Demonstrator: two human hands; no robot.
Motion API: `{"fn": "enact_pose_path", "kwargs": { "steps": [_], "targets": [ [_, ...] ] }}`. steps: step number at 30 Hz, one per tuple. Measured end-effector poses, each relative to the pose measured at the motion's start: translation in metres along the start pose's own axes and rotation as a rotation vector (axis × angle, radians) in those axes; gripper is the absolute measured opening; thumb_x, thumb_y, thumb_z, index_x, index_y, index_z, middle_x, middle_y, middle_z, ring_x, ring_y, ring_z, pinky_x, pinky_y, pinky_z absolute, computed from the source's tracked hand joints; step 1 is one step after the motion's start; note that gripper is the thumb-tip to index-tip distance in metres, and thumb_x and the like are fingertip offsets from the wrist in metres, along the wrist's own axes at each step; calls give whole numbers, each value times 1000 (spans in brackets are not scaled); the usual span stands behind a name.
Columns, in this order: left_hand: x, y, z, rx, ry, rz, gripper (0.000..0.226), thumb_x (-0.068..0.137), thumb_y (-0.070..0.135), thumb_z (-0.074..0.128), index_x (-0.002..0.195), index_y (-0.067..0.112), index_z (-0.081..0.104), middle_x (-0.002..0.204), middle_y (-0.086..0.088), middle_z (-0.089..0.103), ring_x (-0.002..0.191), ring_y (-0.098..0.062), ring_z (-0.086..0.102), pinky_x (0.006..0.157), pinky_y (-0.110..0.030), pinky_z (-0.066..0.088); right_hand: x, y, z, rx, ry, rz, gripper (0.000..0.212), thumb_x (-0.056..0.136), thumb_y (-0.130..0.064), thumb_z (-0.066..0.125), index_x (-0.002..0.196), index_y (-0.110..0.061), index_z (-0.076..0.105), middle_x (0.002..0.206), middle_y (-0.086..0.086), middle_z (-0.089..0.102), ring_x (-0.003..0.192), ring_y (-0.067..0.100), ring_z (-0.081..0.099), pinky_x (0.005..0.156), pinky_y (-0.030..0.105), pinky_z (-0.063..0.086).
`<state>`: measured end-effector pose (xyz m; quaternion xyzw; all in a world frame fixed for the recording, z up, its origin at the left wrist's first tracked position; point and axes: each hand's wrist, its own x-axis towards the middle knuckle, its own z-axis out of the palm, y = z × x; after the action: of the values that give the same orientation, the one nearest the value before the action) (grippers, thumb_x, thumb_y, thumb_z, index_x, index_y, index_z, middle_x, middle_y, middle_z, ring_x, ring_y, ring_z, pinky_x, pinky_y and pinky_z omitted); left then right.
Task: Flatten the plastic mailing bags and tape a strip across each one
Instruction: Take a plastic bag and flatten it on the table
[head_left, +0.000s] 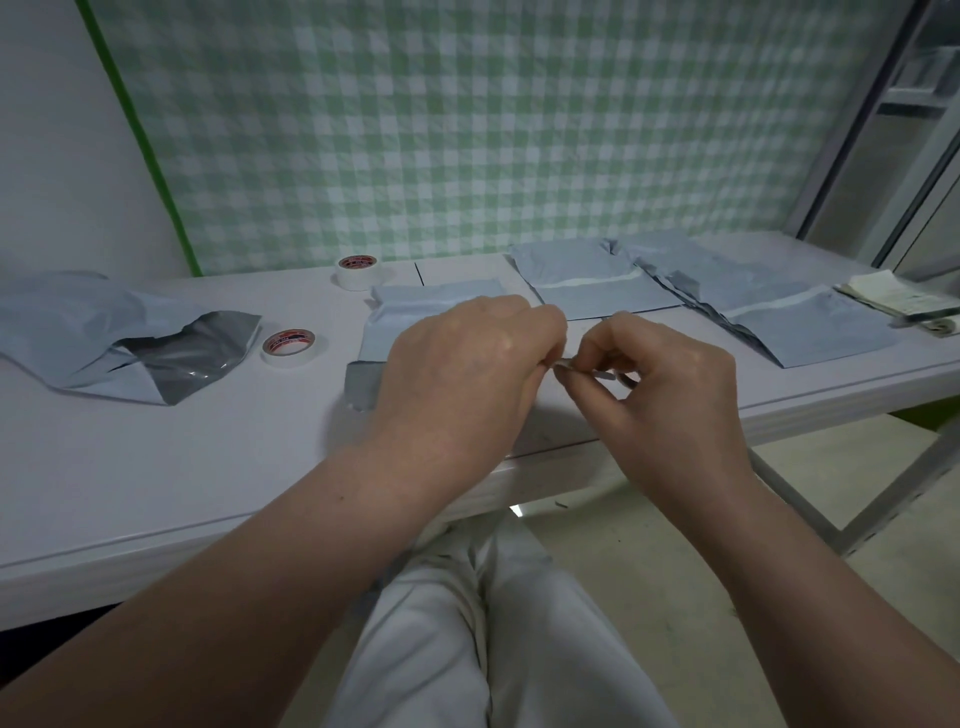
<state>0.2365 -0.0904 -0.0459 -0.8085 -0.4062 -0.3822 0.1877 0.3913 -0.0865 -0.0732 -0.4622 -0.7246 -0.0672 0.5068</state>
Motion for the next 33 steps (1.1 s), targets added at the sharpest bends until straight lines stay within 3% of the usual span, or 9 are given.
{"fn": "enact_pose_path", "kwargs": {
  "steps": [4,10,15,17,19,22,25,28,33],
  "targets": [
    [7,-3,-3,42,15,38,9,72,7,60,68,15,60,58,1,54,52,-23,52,39,-26,34,6,4,-1,124,14,74,19,73,-13,77,68,-20,59,63,-14,60,68,6,58,66,22,48],
    [12,-11,-4,50,-10,52,13,68,2,61,68,14,59,58,-1,54,52,-25,52,40,-27,30,16,10,2,455,-53,255,32,74,-9,76,68,-29,53,70,-6,62,67,11,59,66,16,43],
    [17,-14,-8,40,-52,21,11,72,6,58,74,16,61,63,0,58,57,-26,55,44,-26,34,25,12,8,655,-94,307,22,70,-12,75,64,-27,61,68,-8,64,70,13,61,71,25,48],
    [16,-24,-13,-36,-97,-103,17,82,10,55,92,21,64,77,4,64,73,-24,60,56,-35,48,28,12,8,745,-46,348,27,73,-3,75,65,-22,58,69,-6,65,66,10,61,64,20,47],
    [9,-40,-20,-125,-86,-215,27,83,11,64,105,26,63,85,11,66,83,-16,62,72,-40,52,30,12,11,817,-4,407,28,78,3,71,67,-16,53,69,-4,64,59,3,56,54,12,40],
    [-6,-68,-27,-373,24,-461,29,74,10,78,96,27,67,88,14,68,84,-1,63,84,-26,51,31,13,18,886,7,420,25,79,-9,70,69,-17,48,66,-10,56,62,2,51,58,13,39],
    [-24,-89,-17,-716,56,-715,26,76,10,76,83,35,71,93,18,70,89,3,63,90,-27,48,31,16,29,906,-26,423,21,81,-22,64,69,-24,46,66,-12,48,66,6,45,65,19,38],
    [-32,-92,-7,-859,7,-787,12,84,13,66,82,22,74,81,15,71,80,1,62,82,-17,47,33,18,40,851,-19,467,23,82,-30,63,67,-31,45,72,-7,43,71,11,41,67,28,34],
    [-32,-92,7,-771,6,-781,24,97,19,51,82,11,67,75,14,64,73,-3,55,70,-20,43,43,15,52,663,55,430,31,91,-14,57,70,-26,38,65,-18,39,61,1,35,57,14,32]
  ]
}}
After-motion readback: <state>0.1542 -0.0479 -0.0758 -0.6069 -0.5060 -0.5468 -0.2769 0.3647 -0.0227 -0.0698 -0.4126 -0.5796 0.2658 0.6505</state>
